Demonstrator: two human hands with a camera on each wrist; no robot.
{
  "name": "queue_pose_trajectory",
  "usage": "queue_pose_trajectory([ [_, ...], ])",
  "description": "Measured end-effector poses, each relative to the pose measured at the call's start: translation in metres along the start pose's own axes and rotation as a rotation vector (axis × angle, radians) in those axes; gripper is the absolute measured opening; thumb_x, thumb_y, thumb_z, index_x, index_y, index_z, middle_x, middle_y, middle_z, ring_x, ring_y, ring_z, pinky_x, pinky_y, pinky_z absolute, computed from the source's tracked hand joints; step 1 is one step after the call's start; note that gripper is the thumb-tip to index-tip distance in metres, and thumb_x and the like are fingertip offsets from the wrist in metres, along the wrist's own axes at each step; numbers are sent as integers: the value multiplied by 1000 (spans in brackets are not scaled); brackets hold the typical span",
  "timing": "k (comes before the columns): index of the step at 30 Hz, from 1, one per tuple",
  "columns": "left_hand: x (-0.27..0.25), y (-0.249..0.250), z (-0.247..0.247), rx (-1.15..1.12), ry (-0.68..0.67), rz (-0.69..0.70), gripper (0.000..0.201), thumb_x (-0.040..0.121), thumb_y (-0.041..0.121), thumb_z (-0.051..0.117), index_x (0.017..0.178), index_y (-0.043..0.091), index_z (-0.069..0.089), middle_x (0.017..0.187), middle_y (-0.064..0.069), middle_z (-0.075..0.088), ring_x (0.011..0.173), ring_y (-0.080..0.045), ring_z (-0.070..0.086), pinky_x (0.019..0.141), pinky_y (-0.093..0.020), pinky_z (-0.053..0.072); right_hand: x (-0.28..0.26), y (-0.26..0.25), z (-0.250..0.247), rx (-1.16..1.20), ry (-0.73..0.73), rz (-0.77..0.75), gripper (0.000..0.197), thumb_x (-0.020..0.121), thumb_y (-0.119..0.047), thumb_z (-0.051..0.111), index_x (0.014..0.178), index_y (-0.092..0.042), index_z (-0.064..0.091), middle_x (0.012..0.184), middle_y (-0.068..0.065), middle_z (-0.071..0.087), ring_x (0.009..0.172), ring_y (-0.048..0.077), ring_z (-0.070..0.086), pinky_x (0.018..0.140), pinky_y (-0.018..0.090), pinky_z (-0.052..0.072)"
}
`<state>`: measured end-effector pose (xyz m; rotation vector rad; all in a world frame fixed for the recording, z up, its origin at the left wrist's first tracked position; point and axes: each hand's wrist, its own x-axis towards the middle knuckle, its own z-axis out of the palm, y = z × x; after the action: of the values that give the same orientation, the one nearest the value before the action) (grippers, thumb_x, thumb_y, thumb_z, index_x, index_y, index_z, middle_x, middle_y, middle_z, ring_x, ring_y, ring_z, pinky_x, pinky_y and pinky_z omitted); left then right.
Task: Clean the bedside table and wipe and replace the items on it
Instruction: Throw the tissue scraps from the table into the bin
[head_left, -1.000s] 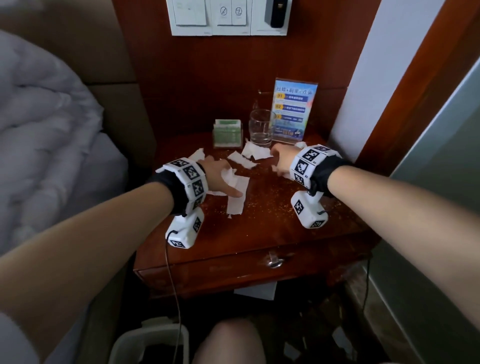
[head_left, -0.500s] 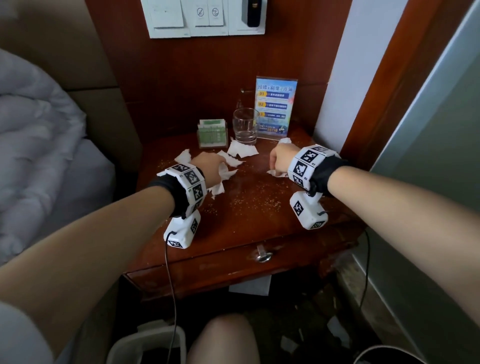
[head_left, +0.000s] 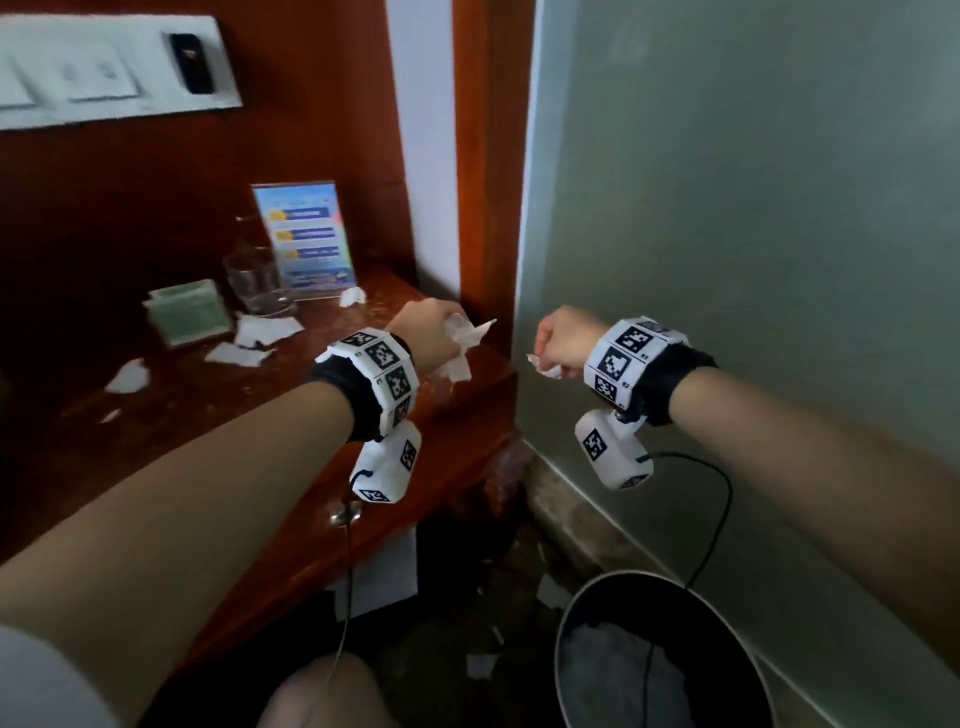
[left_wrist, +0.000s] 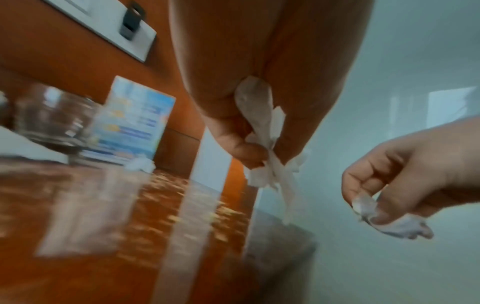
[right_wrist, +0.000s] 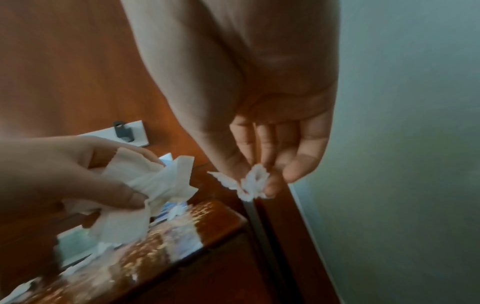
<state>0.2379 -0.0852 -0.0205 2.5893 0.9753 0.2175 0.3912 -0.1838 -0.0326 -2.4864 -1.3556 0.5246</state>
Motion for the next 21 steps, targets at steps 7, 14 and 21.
queue_pose_trajectory([
  [7,3,92,98,47,-258,217,38,82,14,65,120,12,61,121,-11,63,112,-27,58,89,-29,45,-62,116,35,-112,-122,199,28,85,-13,63,107,4,67,110,19,67,101,33,65,84,39,54],
  [14,-27,121,198,179,-596,284,47,84,16,66,129,8,54,130,-11,57,117,-27,55,94,-31,45,-101,193,102,-52,-305,332,29,79,-6,62,106,2,68,93,15,67,82,25,62,68,32,49],
  [21,-52,128,245,223,-934,273,53,81,14,71,130,10,52,126,-7,54,107,-30,62,70,-30,56,-120,220,142,-66,-457,345,26,74,-8,65,98,1,71,80,9,64,72,23,61,64,31,48],
])
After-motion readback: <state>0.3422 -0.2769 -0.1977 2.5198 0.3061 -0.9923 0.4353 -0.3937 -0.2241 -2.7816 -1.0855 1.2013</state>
